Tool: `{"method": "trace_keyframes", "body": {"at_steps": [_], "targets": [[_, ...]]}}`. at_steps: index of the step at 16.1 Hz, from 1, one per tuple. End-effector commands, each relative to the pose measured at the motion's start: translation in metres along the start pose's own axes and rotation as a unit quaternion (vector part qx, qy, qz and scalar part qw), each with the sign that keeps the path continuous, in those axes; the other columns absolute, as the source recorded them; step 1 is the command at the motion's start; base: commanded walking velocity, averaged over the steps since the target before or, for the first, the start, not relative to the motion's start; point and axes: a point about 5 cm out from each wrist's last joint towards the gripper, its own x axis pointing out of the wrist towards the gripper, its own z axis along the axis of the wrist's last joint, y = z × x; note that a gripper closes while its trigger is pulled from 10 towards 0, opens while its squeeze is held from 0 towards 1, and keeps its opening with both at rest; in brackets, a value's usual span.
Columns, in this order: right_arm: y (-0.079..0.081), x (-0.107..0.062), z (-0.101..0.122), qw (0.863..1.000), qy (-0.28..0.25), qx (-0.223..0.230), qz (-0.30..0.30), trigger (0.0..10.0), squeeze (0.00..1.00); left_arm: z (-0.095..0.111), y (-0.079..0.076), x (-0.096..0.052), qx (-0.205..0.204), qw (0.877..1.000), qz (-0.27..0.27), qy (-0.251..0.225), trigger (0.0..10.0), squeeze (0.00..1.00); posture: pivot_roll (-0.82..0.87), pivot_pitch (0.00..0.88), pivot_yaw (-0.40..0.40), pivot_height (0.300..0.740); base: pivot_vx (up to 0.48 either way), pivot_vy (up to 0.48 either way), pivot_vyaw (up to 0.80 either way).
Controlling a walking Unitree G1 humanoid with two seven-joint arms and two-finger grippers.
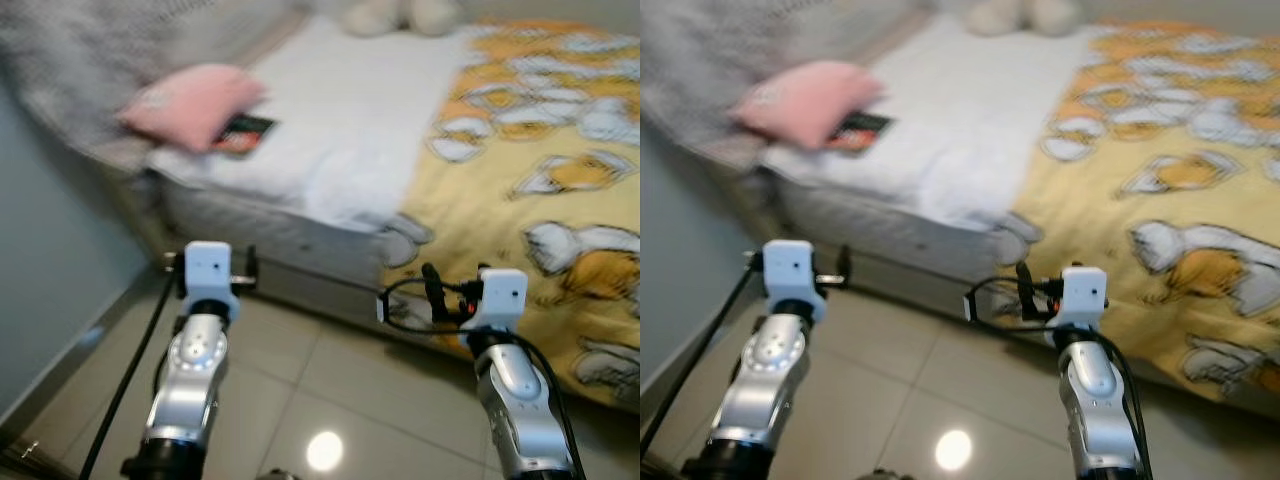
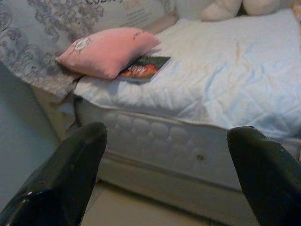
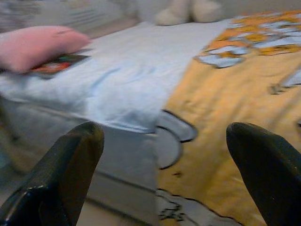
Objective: Clean up the room
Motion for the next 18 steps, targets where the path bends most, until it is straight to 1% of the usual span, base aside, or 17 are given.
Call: {"method": "trace_keyframes", "body": {"at_steps": [1, 2, 3, 4, 5, 6, 8, 9, 10, 11, 12, 13, 14, 16, 17, 18], "targets": [[-0.003, 0.002, 0.003, 1.0, -0.006, -0.003, -0.001, 10.0, 0.0, -0.003, 0.001, -0.001, 0.0, 1.0, -0.001, 0.009, 10.0, 0.27, -0.2, 0.0, 0.084, 0.74, 0.0, -0.48, 0.75], [-0.003, 0.001, 0.001, 1.0, -0.004, -0.005, 0.002, 10.0, 0.01, -0.004, 0.004, 0.0, 0.039, 0.999, 0.004, 0.007, 10.0, 0.0, -0.2, 0.0, 0.081, 0.74, 0.0, -0.382, 0.74], [-0.004, 0.0, 0.002, 1.0, -0.003, -0.009, 0.004, 10.0, 0.02, -0.005, 0.007, 0.003, 0.05, 0.999, 0.013, 0.012, 10.0, 0.0, -0.21, 0.0, 0.081, 0.74, 0.0, 0.0, 0.74], [-0.006, -0.001, 0.002, 1.0, -0.004, -0.012, 0.002, 10.0, 0.02, -0.006, 0.007, 0.005, 0.048, 0.999, 0.012, 0.014, 10.0, 0.0, -0.22, 0.0, 0.084, 0.74, 0.0, 0.0, 0.73], [-0.008, -0.002, 0.0, 1.0, -0.002, -0.012, 0.0, 10.0, 0.03, -0.007, 0.005, 0.006, 0.032, 0.999, 0.011, 0.015, 10.0, 0.0, -0.22, 0.0, 0.089, 0.74, 0.0, 0.0, 0.73], [-0.008, -0.003, 0.0, 1.0, -0.002, -0.01, 0.0, 10.0, 0.04, -0.007, 0.003, 0.007, 0.005, 1.0, 0.007, 0.016, 10.0, 0.0, -0.22, 0.0, 0.093, 0.74, 0.0, 0.0, 0.72], [-0.007, -0.002, -0.001, 1.0, -0.002, -0.006, 0.002, 10.0, 0.04, -0.007, 0.001, 0.007, -0.018, 1.0, -0.002, 0.015, 10.0, 0.0, -0.23, 0.0, 0.095, 0.74, 0.0, 0.476, 0.71], [-0.006, -0.001, -0.001, 1.0, -0.001, -0.004, 0.008, 10.0, 0.05, -0.007, 0.001, 0.007, -0.02, 1.0, -0.001, 0.014, 10.0, 0.0, -0.22, 0.0, 0.095, 0.74, 0.0, 0.472, 0.7], [-0.002, -0.001, -0.002, 1.0, 0.001, -0.003, 0.019, 10.0, 0.09, -0.004, -0.001, 0.007, -0.014, 1.0, -0.005, 0.006, 10.0, 0.0, -0.22, 0.0, 0.091, 0.74, 0.0, 0.304, 0.69], [0.0, 0.0, -0.003, 1.0, 0.005, -0.001, 0.026, 10.0, 0.1, -0.003, -0.002, 0.007, -0.013, 1.0, -0.008, 0.001, 10.0, 0.0, -0.21, 0.0, 0.09, 0.74, 0.0, 0.0, 0.69], [0.002, 0.001, -0.005, 0.999, 0.01, 0.0, 0.031, 10.0, 0.11, -0.005, -0.003, 0.007, 0.0, 1.0, -0.011, 0.007, 10.0, 0.0, -0.21, 0.0, 0.091, 0.74, 0.0, 0.0, 0.69], [0.002, 0.002, -0.006, 0.999, 0.012, 0.0, 0.036, 10.0, 0.12, -0.008, -0.002, 0.006, -0.016, 1.0, -0.006, 0.013, 10.0, 0.0, -0.21, 0.0, 0.09, 0.74, 0.0, 0.0, 0.69], [0.002, 0.002, -0.006, 0.999, 0.011, -0.001, 0.037, 10.0, 0.13, -0.009, 0.001, 0.005, -0.011, 1.0, 0.002, 0.014, 10.0, 0.0, -0.2, 0.0, 0.086, 0.74, 0.0, 0.0, 0.69], [-0.002, 0.002, -0.005, 0.999, 0.013, -0.016, 0.034, 10.0, 0.14, -0.017, 0.007, 0.001, -0.044, 0.999, 0.01, 0.022, 10.0, 0.0, -0.21, 0.0, 0.078, 0.74, 0.0, 0.0, 0.69], [-0.006, 0.001, -0.003, 0.999, 0.017, -0.029, 0.035, 10.0, 0.15, -0.023, 0.009, -0.004, -0.06, 0.998, 0.009, 0.029, 10.0, 0.0, -0.21, 0.0, 0.07, 0.74, 0.0, 0.0, 0.66], [-0.009, -0.001, -0.002, 0.998, 0.019, -0.035, 0.04, 10.0, 0.15, -0.027, 0.007, -0.01, -0.064, 0.997, -0.005, 0.032, 10.0, 0.0, -0.22, 0.0, 0.061, 0.74, 0.0, 0.0, 0.66]]}}
